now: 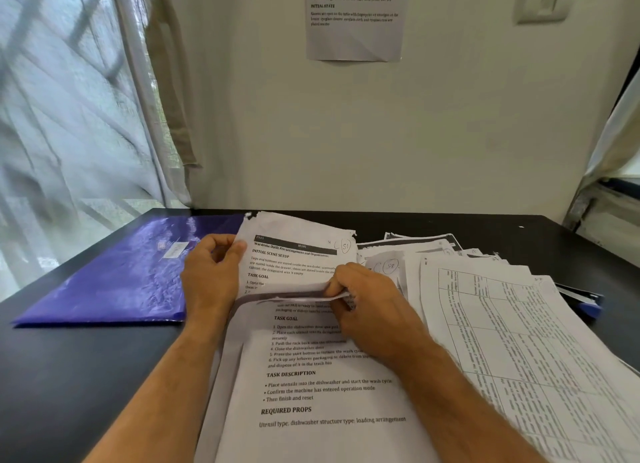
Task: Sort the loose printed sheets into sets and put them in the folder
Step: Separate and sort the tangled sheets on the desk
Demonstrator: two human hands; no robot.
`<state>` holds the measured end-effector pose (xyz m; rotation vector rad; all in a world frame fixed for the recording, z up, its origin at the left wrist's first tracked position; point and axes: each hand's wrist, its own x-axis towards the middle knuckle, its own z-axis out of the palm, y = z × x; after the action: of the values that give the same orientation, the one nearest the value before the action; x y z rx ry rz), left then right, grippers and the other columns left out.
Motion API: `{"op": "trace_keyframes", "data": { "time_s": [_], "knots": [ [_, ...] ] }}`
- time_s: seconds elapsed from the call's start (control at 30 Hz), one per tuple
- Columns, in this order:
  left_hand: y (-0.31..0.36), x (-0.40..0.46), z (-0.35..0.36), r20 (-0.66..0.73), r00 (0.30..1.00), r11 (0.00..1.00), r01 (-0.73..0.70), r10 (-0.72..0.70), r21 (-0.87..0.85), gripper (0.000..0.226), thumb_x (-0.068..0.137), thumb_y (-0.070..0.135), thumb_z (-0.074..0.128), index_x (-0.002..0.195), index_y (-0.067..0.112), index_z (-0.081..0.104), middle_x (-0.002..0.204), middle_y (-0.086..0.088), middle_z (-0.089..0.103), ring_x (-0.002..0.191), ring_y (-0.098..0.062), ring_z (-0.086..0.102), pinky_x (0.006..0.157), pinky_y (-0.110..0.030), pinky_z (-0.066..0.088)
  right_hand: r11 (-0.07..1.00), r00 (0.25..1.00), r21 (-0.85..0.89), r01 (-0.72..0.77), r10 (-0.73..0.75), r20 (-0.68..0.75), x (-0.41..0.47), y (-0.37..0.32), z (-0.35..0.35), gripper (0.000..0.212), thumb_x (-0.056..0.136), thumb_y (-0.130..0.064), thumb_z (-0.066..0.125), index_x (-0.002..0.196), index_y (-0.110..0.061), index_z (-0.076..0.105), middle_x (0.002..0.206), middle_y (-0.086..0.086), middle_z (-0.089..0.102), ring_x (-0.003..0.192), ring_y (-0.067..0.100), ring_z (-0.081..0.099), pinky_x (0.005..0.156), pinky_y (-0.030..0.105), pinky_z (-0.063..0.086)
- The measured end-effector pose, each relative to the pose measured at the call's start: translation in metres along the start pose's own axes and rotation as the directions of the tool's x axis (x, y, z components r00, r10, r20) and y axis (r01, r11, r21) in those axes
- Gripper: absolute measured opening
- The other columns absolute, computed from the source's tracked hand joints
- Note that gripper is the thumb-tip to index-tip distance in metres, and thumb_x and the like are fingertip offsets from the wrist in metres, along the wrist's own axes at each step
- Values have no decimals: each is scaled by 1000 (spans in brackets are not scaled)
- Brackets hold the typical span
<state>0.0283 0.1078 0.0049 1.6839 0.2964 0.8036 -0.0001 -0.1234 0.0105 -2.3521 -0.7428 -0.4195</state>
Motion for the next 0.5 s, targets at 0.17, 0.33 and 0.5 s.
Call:
{"op": "trace_keyframes", "data": {
  "time_s": [0.17,0.33,0.5],
  "knots": [
    [11,-8,0,-25,993,988,-116,119,99,6,95,27,66,95,22,64,86,9,65,80,-7,59,65,-17,40,999,998,-2,-53,53,-34,4,-5,0,30,100,-30,56,129,-29,47,131,-13,50,105,6,57,89,19,51],
    [31,-14,-1,-94,977,981,-186,192,62,6,101,26,56,106,24,57,92,10,66,80,1,60,60,-5,39,991,989,17,-131,131,-67,11,-8,0,40,100,-30,55,133,-36,34,140,-8,47,111,8,57,92,27,53],
    [40,-20,-7,-121,954,959,-265,275,98,19,101,28,54,110,20,70,89,7,70,77,-1,60,66,-8,45,989,987,30,-146,147,-69,17,-7,4,50,99,-28,58,142,-35,33,153,-9,31,120,15,57,98,34,55]
  ]
}}
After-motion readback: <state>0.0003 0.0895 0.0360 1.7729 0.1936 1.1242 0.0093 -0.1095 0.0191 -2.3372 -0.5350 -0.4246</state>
